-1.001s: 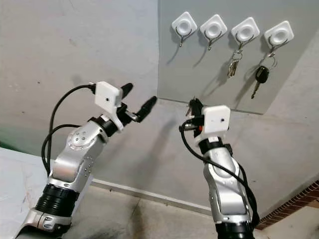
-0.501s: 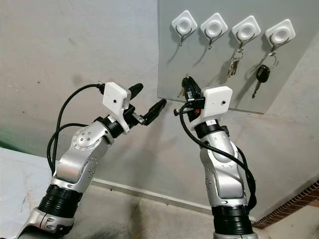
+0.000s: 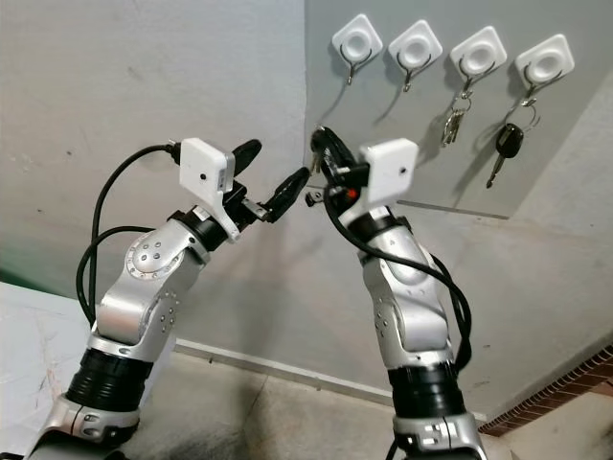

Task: Hang keys on a hook

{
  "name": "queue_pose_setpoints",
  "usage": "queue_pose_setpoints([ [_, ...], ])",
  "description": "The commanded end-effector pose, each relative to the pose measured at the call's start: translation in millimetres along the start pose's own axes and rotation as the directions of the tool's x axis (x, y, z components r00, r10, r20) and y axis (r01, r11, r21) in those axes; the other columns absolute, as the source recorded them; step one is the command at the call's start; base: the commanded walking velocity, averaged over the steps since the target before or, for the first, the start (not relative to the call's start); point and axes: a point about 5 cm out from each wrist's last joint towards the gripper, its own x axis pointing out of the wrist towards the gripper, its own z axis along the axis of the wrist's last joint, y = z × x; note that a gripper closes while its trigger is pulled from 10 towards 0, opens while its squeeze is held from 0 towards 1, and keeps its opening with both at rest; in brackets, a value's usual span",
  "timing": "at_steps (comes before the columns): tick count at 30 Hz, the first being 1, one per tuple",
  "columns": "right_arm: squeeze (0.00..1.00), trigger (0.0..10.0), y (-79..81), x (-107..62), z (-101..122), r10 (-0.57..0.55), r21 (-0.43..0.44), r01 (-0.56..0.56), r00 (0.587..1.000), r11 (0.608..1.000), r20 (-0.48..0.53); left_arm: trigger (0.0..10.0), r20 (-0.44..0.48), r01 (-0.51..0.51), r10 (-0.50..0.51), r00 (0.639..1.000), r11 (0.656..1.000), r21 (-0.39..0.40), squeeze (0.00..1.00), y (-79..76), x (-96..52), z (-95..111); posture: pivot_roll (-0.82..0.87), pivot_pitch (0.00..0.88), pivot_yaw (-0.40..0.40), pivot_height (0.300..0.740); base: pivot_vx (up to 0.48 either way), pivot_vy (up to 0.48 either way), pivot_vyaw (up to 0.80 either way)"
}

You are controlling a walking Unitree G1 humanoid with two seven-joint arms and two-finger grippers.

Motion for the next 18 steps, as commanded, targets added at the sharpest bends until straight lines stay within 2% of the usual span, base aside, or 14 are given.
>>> queue_pose_setpoints([
  [1,0.00,10.0,-0.4,3.5,4.9,0.008,0.010,-0.008,1.000,1.000,0.027,10.0,0.013,0.008,-0.008,1.000,1.000,0.014,0.00,-0.3,1.0,6.5,0.15,0.080,0.005,0.740,0.000,0.000,0.00],
  [9,0.00,10.0,-9.6,3.3,11.1,-0.035,0.131,0.025,0.997,0.991,0.073,10.0,0.049,0.029,-0.030,0.998,0.999,0.025,0.00,-4.3,4.7,17.5,0.15,0.083,0.010,0.740,0.000,0.000,0.00],
  [16,0.00,10.0,-18.6,2.1,15.0,-0.071,0.195,0.050,0.992,0.979,0.103,10.0,0.061,0.041,-0.043,0.997,0.998,0.037,0.00,-5.8,6.5,23.5,0.15,0.088,0.016,0.740,0.000,0.000,0.00],
  [18,0.00,10.0,-22.1,1.3,18.1,-0.086,0.244,0.054,0.989,0.968,0.121,10.0,0.062,0.042,-0.044,0.997,0.998,0.036,0.00,-5.6,7.3,24.9,0.15,0.090,0.019,0.740,0.000,0.000,0.00],
])
